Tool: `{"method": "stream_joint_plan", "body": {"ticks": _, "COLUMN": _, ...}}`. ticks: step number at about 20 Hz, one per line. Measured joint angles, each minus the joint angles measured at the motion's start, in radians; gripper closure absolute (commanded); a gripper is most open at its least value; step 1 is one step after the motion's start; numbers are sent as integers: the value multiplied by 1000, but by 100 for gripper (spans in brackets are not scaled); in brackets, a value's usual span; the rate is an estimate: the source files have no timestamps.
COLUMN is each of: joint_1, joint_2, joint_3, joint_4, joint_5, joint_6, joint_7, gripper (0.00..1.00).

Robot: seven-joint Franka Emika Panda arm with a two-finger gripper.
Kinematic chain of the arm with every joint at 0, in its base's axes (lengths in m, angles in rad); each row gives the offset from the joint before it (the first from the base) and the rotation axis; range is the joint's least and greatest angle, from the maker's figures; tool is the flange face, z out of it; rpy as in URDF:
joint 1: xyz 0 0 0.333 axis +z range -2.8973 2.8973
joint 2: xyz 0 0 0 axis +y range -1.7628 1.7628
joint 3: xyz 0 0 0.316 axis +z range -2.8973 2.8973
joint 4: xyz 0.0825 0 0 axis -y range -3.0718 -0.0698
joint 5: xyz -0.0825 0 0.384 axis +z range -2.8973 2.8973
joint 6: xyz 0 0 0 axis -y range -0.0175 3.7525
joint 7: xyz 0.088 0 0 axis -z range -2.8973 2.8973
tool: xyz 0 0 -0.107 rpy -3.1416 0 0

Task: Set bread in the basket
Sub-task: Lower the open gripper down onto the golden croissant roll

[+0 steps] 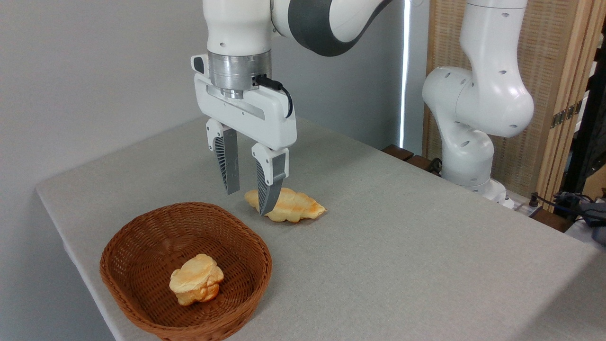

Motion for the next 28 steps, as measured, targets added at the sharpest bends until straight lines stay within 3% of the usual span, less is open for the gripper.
{"method": "stream_joint_plan", "body": {"ticks": 20, "joint_1": -4, "joint_2": -11, "joint_3": -5, "joint_4": 0, "joint_5": 0, "joint_6": -55, "joint_7": 0, "gripper": 0}}
{"method": "stream_joint_plan", "body": {"ticks": 28, "joint_1": -30, "joint_2": -14, "joint_3": -8, "joint_4": -20, "joint_5": 0, "joint_6": -103, "joint_7": 5, "gripper": 0}}
